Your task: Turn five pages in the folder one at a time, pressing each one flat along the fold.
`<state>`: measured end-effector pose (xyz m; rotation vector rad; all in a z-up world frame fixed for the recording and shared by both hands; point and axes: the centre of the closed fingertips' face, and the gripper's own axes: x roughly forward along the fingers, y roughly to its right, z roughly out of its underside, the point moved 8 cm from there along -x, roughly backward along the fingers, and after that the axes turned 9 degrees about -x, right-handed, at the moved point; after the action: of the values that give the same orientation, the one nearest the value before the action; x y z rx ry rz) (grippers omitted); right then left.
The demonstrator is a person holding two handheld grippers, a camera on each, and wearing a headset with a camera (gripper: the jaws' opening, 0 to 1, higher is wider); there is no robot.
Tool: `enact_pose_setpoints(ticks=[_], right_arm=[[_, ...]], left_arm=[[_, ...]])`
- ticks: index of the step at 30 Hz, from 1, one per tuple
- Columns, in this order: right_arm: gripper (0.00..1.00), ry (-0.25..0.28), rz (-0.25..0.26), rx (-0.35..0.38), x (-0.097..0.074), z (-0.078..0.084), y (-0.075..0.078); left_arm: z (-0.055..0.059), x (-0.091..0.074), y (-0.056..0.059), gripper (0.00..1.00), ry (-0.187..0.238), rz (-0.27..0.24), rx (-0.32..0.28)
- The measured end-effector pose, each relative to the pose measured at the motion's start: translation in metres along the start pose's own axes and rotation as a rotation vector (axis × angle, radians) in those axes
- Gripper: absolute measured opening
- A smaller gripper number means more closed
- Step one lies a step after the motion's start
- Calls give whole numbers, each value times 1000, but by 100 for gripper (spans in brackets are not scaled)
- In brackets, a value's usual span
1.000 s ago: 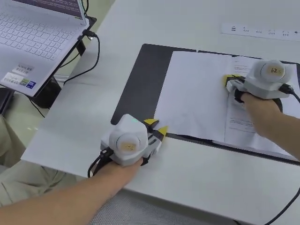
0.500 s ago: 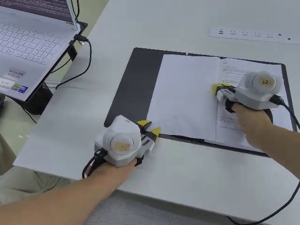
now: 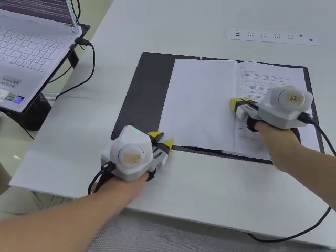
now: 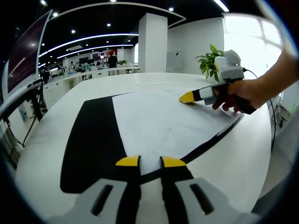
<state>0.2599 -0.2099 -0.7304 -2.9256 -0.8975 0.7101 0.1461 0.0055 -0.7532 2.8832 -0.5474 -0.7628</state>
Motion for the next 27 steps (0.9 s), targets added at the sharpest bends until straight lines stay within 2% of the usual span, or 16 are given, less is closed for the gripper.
enact_pose_setpoints(ticks=[15, 27], right_arm=[[0, -4, -32, -8, -17, 14, -14], [0, -24, -67, -13, -38, 29, -31]], left_arm=[[-2, -2, 2, 15, 2, 0, 2], [-2, -2, 2, 15, 2, 1, 6]])
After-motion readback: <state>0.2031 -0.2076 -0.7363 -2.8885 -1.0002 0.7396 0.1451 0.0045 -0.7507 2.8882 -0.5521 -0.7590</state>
